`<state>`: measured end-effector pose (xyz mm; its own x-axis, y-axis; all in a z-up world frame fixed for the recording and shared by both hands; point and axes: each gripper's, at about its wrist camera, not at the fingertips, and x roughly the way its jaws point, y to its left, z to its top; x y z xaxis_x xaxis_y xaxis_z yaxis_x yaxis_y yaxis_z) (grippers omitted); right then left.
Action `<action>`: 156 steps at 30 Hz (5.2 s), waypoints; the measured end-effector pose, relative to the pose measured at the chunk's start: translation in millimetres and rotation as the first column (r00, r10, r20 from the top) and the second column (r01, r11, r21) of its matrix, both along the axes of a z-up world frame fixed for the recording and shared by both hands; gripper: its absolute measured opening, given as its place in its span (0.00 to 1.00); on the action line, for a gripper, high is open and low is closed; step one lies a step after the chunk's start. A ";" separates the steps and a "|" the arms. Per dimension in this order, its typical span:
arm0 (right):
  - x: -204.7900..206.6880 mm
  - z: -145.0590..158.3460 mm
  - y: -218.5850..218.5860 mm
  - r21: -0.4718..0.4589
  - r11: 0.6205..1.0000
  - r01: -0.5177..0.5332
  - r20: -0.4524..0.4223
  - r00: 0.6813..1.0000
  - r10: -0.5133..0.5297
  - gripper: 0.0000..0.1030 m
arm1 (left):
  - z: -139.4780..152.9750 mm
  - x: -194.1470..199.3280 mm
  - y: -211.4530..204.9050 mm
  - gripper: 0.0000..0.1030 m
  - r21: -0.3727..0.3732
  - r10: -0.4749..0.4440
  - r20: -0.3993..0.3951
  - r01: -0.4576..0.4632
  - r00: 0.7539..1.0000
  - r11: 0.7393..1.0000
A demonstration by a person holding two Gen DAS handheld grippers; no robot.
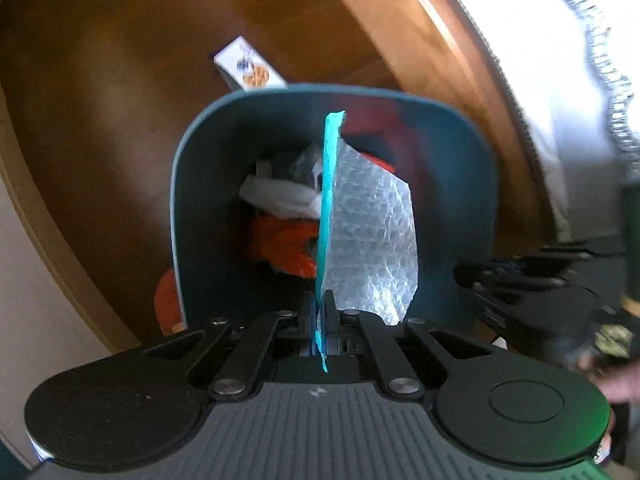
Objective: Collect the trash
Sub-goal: 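Carry the bubble wrap into the bin and open the left tool, then reach the left tool to the purple cookie wrapper and grasp it, then carry the cookie wrapper into the bin and open the left tool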
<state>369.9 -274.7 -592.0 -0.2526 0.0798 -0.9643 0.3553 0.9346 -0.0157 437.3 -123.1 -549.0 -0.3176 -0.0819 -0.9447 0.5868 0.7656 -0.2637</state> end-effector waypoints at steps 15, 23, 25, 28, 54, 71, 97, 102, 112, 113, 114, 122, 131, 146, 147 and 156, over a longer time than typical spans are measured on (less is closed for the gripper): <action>-2.1 -6.6 -6.8 0.018 1.000 0.021 -0.007 1.000 -0.021 0.07 | -31.1 -22.7 -12.6 0.37 0.023 -0.099 -0.072 0.100 0.993 0.995; -8.6 -7.4 -6.3 0.024 0.999 0.023 -0.005 1.000 -0.023 0.07 | -1.5 -16.3 -7.9 0.72 -0.023 -0.054 -0.027 0.054 0.998 0.998; -10.0 -7.9 -6.3 0.027 0.999 0.026 -0.006 1.000 -0.026 0.07 | 9.3 -9.1 -6.2 0.72 -0.049 -0.038 -0.014 0.037 0.999 0.998; -10.2 -8.0 -6.8 0.033 0.999 0.029 -0.007 1.000 -0.028 0.08 | 29.1 7.2 -4.4 0.72 -0.079 -0.015 0.023 0.017 1.000 0.997; -31.6 -23.0 -7.1 0.163 0.982 0.096 -0.023 0.995 -0.094 0.09 | -165.4 159.0 -130.2 0.76 0.067 0.146 0.130 -0.156 0.981 0.986; -46.8 -36.0 -11.4 0.246 0.960 0.134 -0.024 0.991 -0.132 0.10 | -290.4 160.1 -133.8 0.76 0.196 0.328 0.160 -0.356 0.931 0.914; -17.3 -12.7 -10.6 0.038 0.996 0.082 0.064 0.994 -0.084 0.06 | -183.8 186.0 -76.4 0.40 0.084 0.250 0.269 -0.281 0.930 0.956; -1.7 -5.2 -3.5 -0.045 0.998 -0.044 0.097 0.994 0.049 0.04 | -122.3 195.4 -51.2 0.40 0.028 0.248 0.317 -0.271 0.915 0.962; 8.4 6.2 5.2 -0.078 0.983 -0.165 0.112 0.978 0.173 0.03 | -13.3 174.6 -5.5 0.40 -0.016 0.227 0.377 -0.239 0.898 0.971; 8.2 7.3 6.2 -0.074 0.982 -0.173 0.118 0.976 0.181 0.03 | -4.4 170.3 -1.0 0.39 -0.025 0.227 0.373 -0.235 0.900 0.972; 8.6 8.6 7.4 -0.076 0.980 -0.184 0.124 0.973 0.193 0.03 | 7.1 165.6 2.6 0.38 -0.037 0.231 0.360 -0.234 0.904 0.972; 9.6 18.7 9.1 -0.094 0.971 -0.220 0.160 0.959 0.232 0.02 | 64.3 115.8 35.3 0.34 -0.048 0.196 0.383 -0.192 0.903 0.980; 3.7 20.6 10.5 -0.102 0.965 -0.243 0.150 0.955 0.257 0.02 | 105.4 74.1 42.8 0.32 -0.116 0.179 0.354 -0.147 0.918 0.982; 13.9 15.2 11.9 -0.122 0.964 -0.235 0.139 0.958 0.251 0.02 | -31.5 24.2 14.2 0.32 -0.007 0.107 0.052 -0.107 0.993 0.994; 13.2 15.7 11.3 -0.128 0.964 -0.234 0.140 0.958 0.251 0.02 | -39.2 22.6 12.3 0.32 0.007 0.110 0.047 -0.111 0.993 0.994; 5.2 23.2 6.1 -0.129 0.967 -0.220 0.188 0.952 0.242 0.03 | -79.0 0.8 -2.9 0.41 0.070 0.070 0.071 -0.075 0.995 0.995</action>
